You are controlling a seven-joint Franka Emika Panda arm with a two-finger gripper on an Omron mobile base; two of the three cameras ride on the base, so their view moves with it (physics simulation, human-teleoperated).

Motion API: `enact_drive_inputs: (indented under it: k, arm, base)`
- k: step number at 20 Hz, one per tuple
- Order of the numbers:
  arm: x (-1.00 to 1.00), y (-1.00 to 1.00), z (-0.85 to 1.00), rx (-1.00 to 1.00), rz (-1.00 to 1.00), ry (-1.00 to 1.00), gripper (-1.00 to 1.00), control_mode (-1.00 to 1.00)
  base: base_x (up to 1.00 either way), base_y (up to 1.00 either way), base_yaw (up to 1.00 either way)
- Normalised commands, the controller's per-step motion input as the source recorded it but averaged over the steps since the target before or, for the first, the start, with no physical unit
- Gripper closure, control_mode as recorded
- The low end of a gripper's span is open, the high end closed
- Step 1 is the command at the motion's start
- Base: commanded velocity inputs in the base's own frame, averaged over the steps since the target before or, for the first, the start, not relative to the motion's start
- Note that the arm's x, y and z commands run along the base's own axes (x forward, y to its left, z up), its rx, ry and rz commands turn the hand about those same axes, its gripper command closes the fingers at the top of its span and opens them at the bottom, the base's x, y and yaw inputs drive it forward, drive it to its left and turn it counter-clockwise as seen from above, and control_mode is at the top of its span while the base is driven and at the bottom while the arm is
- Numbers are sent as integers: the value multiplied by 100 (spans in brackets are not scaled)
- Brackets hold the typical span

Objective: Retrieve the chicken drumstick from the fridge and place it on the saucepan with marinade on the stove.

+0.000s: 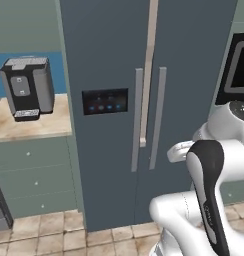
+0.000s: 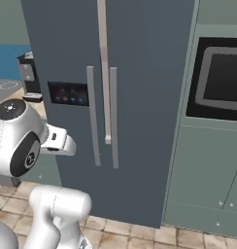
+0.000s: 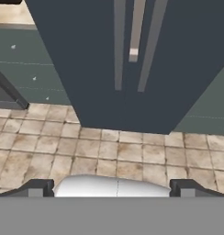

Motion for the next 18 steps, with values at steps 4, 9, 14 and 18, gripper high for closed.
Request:
enact_drive_inputs:
  k: [4,9,14,18]
  arm:
    - [0,0,0,0,0,0,-100,100]
    - [0,0,0,0,0,0,-100,100]
    - [0,0,0,0,0,0,-100,100]
    - [0,0,0,0,0,0,-100,100]
  base:
    - [48,-30,0]
    - [26,-4,0]
    - [0,0,0]
    - [0,0,0]
